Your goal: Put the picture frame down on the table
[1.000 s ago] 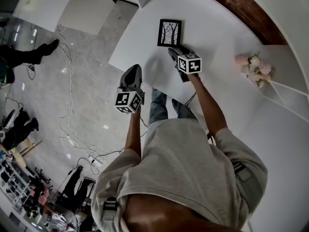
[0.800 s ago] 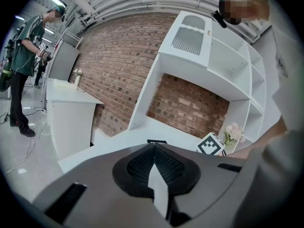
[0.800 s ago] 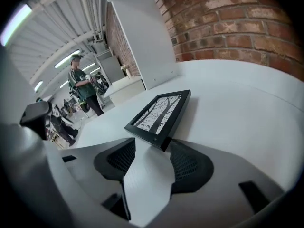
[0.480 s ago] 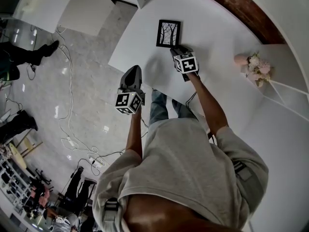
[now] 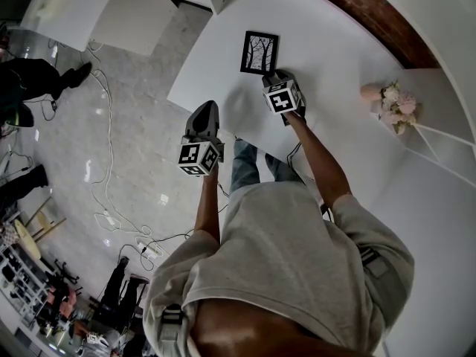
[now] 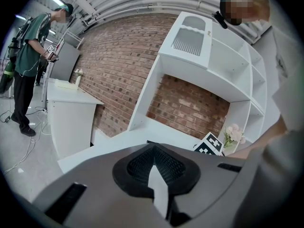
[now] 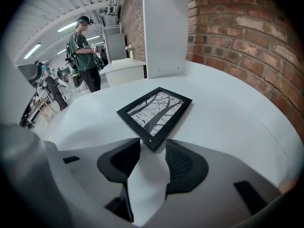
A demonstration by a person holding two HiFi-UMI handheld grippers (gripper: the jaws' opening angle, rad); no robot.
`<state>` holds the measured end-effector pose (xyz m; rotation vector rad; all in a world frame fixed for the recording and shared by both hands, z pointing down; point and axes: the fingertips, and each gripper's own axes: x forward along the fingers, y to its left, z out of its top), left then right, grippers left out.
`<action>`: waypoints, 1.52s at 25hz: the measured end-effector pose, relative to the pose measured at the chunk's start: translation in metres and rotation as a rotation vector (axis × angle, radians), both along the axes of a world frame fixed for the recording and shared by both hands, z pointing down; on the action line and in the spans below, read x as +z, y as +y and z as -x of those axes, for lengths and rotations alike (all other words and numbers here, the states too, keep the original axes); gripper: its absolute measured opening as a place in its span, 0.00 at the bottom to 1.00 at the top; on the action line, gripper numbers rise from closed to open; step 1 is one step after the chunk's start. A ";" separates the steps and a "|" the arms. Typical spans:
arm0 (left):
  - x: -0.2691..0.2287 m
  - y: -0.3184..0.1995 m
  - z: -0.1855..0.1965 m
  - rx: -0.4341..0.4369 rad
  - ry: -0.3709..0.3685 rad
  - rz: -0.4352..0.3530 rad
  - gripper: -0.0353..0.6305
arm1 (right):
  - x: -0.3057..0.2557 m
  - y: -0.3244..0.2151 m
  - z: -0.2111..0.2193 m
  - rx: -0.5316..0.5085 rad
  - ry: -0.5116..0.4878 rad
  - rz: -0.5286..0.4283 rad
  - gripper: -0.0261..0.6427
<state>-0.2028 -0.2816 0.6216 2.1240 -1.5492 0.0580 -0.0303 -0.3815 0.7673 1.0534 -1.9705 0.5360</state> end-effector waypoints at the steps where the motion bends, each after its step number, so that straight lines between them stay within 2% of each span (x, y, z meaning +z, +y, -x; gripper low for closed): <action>1: 0.000 0.000 0.000 -0.001 0.000 -0.001 0.08 | 0.000 0.000 0.000 -0.001 -0.001 0.000 0.31; 9: -0.003 0.000 -0.003 0.005 -0.003 -0.006 0.08 | -0.006 0.001 -0.002 0.020 -0.052 0.000 0.28; 16: -0.009 0.000 -0.010 0.017 -0.005 -0.019 0.08 | -0.023 0.003 -0.008 0.048 -0.078 -0.060 0.13; 22: -0.014 0.004 -0.019 0.037 -0.027 -0.028 0.08 | -0.036 0.007 -0.015 0.063 -0.100 -0.094 0.09; 28: -0.018 0.011 -0.031 0.055 -0.041 -0.034 0.08 | -0.069 0.010 -0.023 0.080 -0.143 -0.200 0.08; 33: -0.027 0.011 -0.038 0.067 -0.057 -0.060 0.08 | -0.109 0.014 -0.032 0.116 -0.216 -0.286 0.08; 38: -0.035 0.011 -0.039 0.071 -0.061 -0.079 0.08 | -0.147 0.028 -0.035 0.108 -0.269 -0.367 0.08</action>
